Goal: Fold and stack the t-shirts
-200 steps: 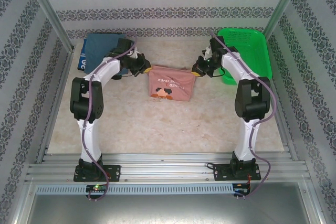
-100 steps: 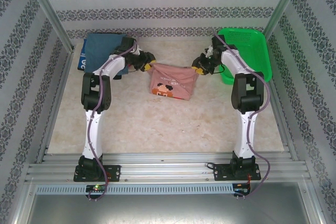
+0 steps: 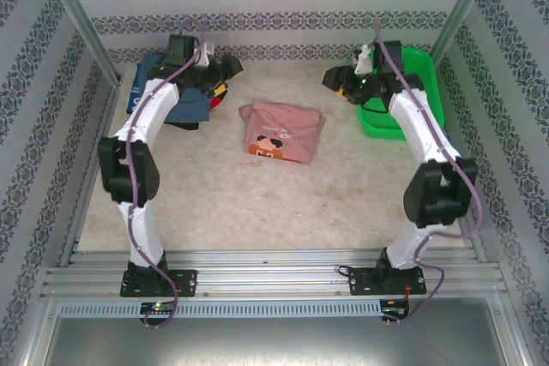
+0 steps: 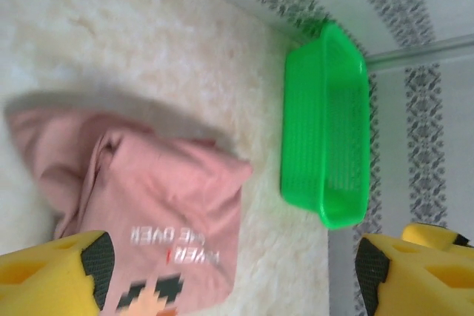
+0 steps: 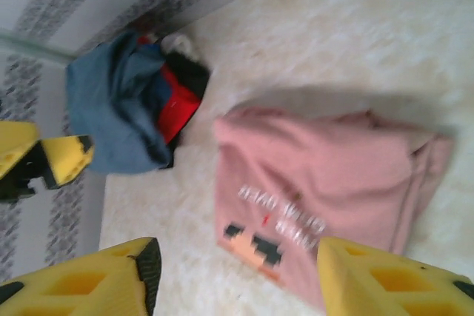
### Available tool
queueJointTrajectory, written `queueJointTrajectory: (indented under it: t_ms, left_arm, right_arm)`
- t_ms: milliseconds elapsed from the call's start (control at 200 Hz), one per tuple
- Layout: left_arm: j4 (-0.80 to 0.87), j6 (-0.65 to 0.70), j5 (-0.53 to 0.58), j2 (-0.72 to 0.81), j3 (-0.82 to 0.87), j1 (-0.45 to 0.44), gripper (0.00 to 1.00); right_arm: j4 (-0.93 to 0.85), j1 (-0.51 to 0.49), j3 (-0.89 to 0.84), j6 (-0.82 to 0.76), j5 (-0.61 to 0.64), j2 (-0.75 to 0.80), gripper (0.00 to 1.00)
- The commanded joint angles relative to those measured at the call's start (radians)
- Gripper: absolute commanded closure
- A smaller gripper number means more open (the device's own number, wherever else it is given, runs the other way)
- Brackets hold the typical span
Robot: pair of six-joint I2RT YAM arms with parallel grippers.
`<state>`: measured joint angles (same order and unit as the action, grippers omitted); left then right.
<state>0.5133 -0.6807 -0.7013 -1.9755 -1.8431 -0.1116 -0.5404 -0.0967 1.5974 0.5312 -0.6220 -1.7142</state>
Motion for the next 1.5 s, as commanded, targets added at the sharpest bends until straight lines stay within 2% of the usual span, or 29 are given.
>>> queueJointTrajectory:
  t_ms: [0, 90, 155, 245, 475, 729, 899, 1049, 1179, 1244, 1324, 1394, 1494]
  left_arm:
    - [-0.013, 0.086, 0.028, 0.025, 0.211, -0.017, 0.14]
    - [-0.064, 0.098, 0.075, 0.023, 0.286, -0.055, 0.13]
    - [-0.056, 0.122, 0.124, -0.01, 0.274, -0.093, 0.12]
    - [-0.078, 0.126, 0.191, -0.053, 0.263, -0.134, 0.12]
    - [-0.059, 0.122, 0.325, -0.18, 0.186, -0.188, 0.12]
    - [0.093, 0.167, 0.461, -0.357, -0.047, -0.265, 0.15]
    - [0.213, 0.207, 0.546, -0.465, -0.215, -0.32, 0.22]
    - [0.31, 0.247, 0.614, -0.564, -0.358, -0.368, 0.33]
    - [0.391, 0.257, 0.665, -0.629, -0.446, -0.379, 0.51]
    - [0.389, 0.279, 0.684, -0.631, -0.456, -0.381, 0.64]
    - [0.438, 0.314, 0.734, -0.644, -0.528, -0.382, 0.87]
    - [0.476, 0.369, 0.799, -0.637, -0.599, -0.385, 0.99]
    - [0.498, 0.469, 0.903, -0.591, -0.66, -0.385, 1.0]
  right_arm:
    - [0.163, -0.056, -0.208, 0.02, -0.009, 0.094, 0.35]
    - [0.239, -0.102, -0.337, 0.01, 0.062, 0.19, 0.26]
    - [0.291, -0.115, -0.41, 0.031, 0.047, 0.233, 0.23]
    - [0.354, -0.129, -0.489, 0.065, 0.037, 0.29, 0.2]
    - [0.327, -0.138, -0.564, 0.068, 0.04, 0.405, 0.18]
    - [0.294, -0.128, -0.611, 0.064, 0.029, 0.486, 0.17]
    - [0.279, -0.095, -0.632, 0.061, -0.014, 0.508, 0.17]
    - [0.274, -0.056, -0.644, 0.062, -0.066, 0.515, 0.17]
    - [0.248, -0.018, -0.631, 0.048, -0.115, 0.513, 0.17]
    - [0.216, -0.004, -0.617, 0.026, -0.126, 0.515, 0.17]
    - [0.191, 0.016, -0.613, 0.01, -0.138, 0.518, 0.17]
    - [0.187, 0.031, -0.615, 0.01, -0.148, 0.525, 0.17]
    - [0.175, 0.041, -0.62, 0.005, -0.148, 0.535, 0.17]
